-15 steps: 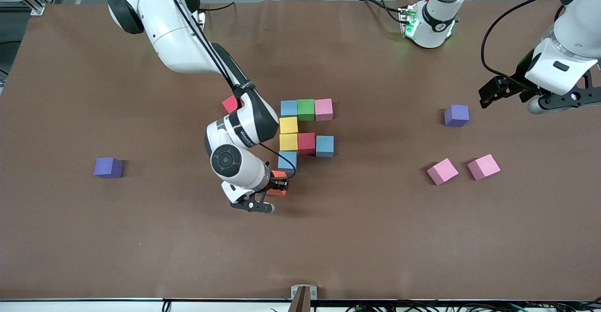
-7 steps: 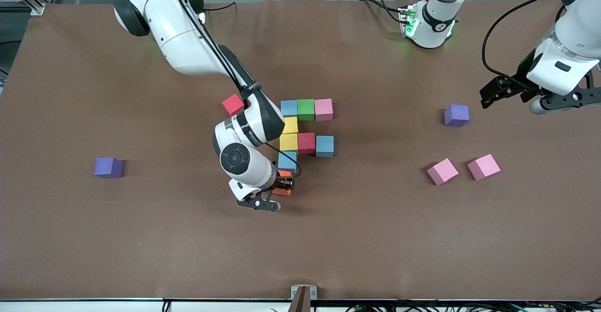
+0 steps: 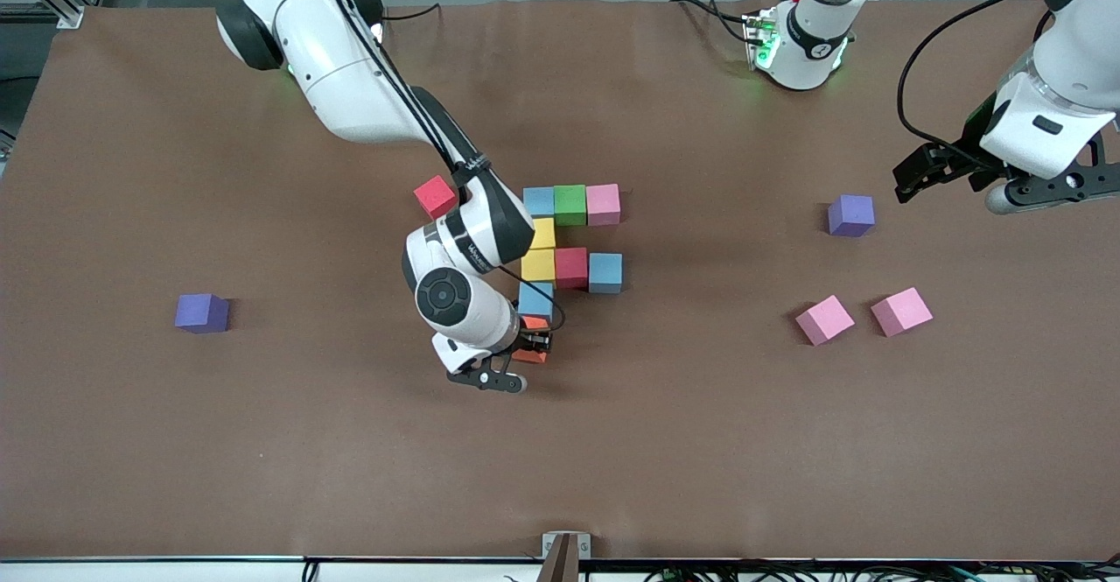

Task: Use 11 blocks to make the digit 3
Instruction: 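Lower the orange block below the blue block with the right gripper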

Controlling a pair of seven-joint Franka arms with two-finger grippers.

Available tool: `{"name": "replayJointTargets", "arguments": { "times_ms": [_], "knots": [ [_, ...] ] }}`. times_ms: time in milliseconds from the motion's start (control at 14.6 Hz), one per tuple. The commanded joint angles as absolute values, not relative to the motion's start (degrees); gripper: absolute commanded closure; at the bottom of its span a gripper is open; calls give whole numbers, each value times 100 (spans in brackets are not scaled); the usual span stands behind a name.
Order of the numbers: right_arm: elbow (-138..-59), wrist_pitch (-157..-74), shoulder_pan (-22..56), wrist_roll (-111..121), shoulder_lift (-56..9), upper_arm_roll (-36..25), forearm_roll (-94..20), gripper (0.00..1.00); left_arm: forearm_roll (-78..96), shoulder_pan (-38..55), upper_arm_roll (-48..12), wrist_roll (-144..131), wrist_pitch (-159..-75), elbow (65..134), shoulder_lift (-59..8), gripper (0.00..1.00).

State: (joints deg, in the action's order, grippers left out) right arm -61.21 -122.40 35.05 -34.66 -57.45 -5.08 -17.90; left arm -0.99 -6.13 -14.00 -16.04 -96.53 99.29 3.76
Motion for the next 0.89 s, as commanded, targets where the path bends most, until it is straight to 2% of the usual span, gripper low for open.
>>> {"name": "replayJointTargets", "arguments": {
  "times_ms": [0, 820],
  "knots": [
    [-5994, -12234, 3533, -3551, -5827, -527, -1863, 65, -123, -650, -1424, -1635, -9562, 9809, 369, 0],
    [-6012, -12173, 3603, -3498, -5845, -562, -1811, 62, -114, -642, -1389, -1626, -9554, 9826, 378, 0]
  ]
}}
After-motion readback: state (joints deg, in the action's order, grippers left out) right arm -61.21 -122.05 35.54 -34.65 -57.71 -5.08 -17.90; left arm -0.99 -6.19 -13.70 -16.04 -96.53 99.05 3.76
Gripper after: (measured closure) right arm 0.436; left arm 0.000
